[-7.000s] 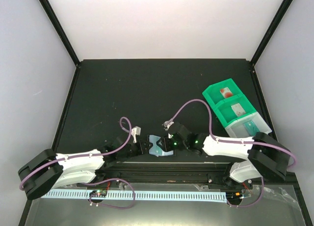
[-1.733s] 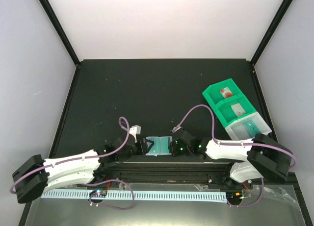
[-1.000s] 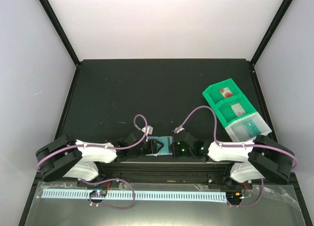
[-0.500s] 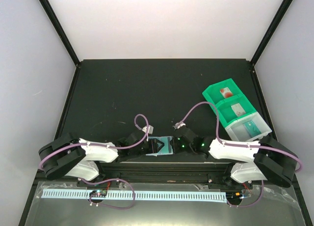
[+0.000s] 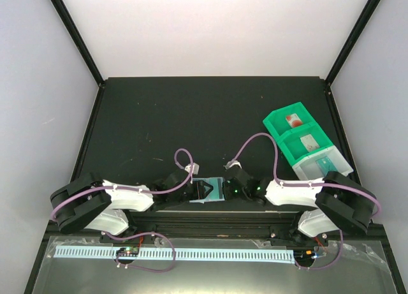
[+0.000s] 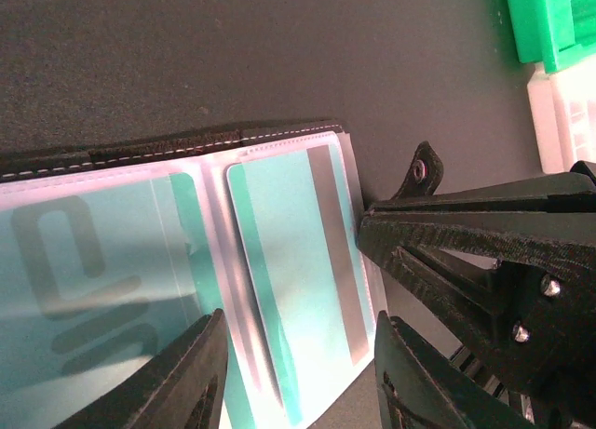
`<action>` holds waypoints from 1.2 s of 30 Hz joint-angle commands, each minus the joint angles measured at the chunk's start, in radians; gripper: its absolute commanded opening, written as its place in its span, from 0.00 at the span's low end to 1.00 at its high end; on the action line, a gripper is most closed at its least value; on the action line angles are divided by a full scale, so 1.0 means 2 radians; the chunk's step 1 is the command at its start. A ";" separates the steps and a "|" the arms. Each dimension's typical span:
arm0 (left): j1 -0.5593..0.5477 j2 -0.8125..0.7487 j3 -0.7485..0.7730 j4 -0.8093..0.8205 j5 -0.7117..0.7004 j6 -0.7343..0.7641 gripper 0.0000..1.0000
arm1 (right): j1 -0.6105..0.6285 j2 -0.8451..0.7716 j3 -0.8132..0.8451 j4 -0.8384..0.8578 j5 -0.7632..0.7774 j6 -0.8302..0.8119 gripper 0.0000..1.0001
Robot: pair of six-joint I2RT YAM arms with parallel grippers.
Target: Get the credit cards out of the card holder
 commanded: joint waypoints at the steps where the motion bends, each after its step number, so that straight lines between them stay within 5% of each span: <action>1: 0.004 0.004 0.006 -0.023 -0.012 0.000 0.45 | -0.003 0.012 -0.024 0.011 0.017 0.002 0.09; 13: 0.004 0.038 0.005 0.026 0.015 -0.019 0.41 | -0.002 0.023 -0.038 0.037 -0.009 0.015 0.09; 21: 0.004 0.027 0.000 0.028 0.004 -0.022 0.28 | -0.003 0.023 -0.042 0.044 -0.016 0.020 0.09; 36: 0.004 0.023 0.027 -0.071 -0.028 -0.038 0.37 | -0.003 0.023 -0.057 0.065 -0.026 0.027 0.09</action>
